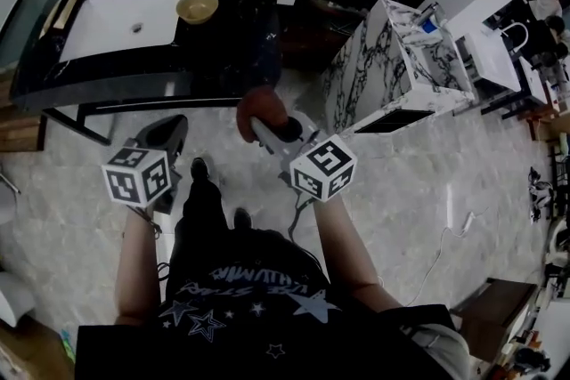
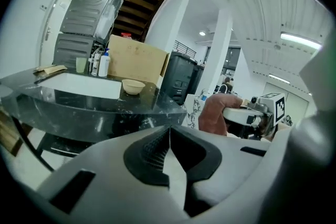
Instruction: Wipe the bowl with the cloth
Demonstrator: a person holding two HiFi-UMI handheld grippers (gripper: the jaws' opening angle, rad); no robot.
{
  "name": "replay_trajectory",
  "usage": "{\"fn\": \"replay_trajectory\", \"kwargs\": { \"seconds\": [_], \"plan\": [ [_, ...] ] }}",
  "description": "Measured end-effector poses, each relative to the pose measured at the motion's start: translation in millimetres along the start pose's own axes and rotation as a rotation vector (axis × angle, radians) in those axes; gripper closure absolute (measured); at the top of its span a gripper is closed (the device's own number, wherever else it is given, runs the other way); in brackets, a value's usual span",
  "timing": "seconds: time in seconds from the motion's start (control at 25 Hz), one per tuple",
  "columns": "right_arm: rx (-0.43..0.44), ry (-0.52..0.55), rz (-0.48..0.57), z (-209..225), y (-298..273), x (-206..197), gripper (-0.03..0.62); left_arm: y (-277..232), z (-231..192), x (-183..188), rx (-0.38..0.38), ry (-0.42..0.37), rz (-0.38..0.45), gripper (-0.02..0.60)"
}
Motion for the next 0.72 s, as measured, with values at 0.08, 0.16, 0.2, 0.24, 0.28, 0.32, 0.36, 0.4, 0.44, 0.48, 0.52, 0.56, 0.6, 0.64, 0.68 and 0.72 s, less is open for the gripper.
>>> {"fn": "replay_trajectory", "kwargs": {
  "seconds": [0.08,0.16,0.2,0.24,0.28,0.32,0.36,0.4,0.44,0.48,0.52,0.56,0.6,0.64,0.68,0.72],
  "plan": [
    [-0.003,-0.013,-0.026,-7.6,4.8,-12.8,0.546,9.4,10.8,-15.4,-0.011,0.016,-0.007,0.566],
    [-0.003,-0.03,-0.042,-14.2,8.2,-21.7,0.546,18.6,16.9,-25.9,-0.014,0.02,-0.017,0.566],
    [-0.002,-0.038,-0.045,-17.2,9.2,-24.7,0.546,22.9,17.8,-29.9,-0.012,0.022,-0.022,0.566],
    [-0.001,-0.044,-0.046,-20.1,9.8,-27.0,0.546,27.0,17.6,-33.4,-0.009,0.026,-0.024,0.566],
    [-0.002,-0.046,-0.048,-22.8,9.9,-28.9,0.546,30.8,16.4,-36.3,-0.007,0.032,-0.024,0.566],
    [-0.005,-0.044,-0.052,-25.2,9.5,-30.6,0.546,34.1,14.6,-38.4,-0.004,0.039,-0.022,0.566],
    [-0.011,-0.038,-0.059,-27.1,8.6,-31.9,0.546,37.0,12.6,-39.4,-0.002,0.045,-0.019,0.566],
    [-0.02,-0.029,-0.069,-28.9,7.4,-33.3,0.546,39.8,11.0,-39.6,-0.002,0.049,-0.014,0.566],
    [-0.03,-0.017,-0.082,-31.2,6.2,-34.9,0.546,42.9,10.0,-39.2,-0.004,0.049,-0.008,0.566],
    [-0.04,-0.006,-0.097,-34.3,5.3,-36.7,0.546,46.7,9.7,-39.1,-0.008,0.047,-0.001,0.566],
    [-0.049,0.004,-0.113,-38.7,4.7,-38.6,0.546,51.1,9.8,-39.8,-0.015,0.045,0.004,0.566],
    [-0.056,0.011,-0.126,-44.3,4.5,-40.5,0.546,56.1,9.9,-41.5,-0.023,0.045,0.006,0.566],
    [-0.063,0.012,-0.136,-50.9,4.5,-42.3,0.546,61.8,9.4,-44.3,-0.03,0.046,0.006,0.566],
    [-0.067,0.008,-0.144,-58.9,4.6,-43.9,0.546,68.2,8.4,-48.1,-0.036,0.049,0.002,0.566],
    [-0.069,0.001,-0.15,-68.3,4.8,-45.6,0.546,75.8,6.9,-52.8,-0.041,0.054,-0.003,0.566],
    [-0.067,-0.006,-0.155,-79.1,5.2,-47.6,0.546,84.4,5.2,-58.1,-0.045,0.061,-0.009,0.566]
  ]
}}
Point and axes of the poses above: the fingertips, and each gripper's own axes: y backward along the fingers, z to its right, x out of its top, the point moved 2 cm from there along y, backward along the fingers
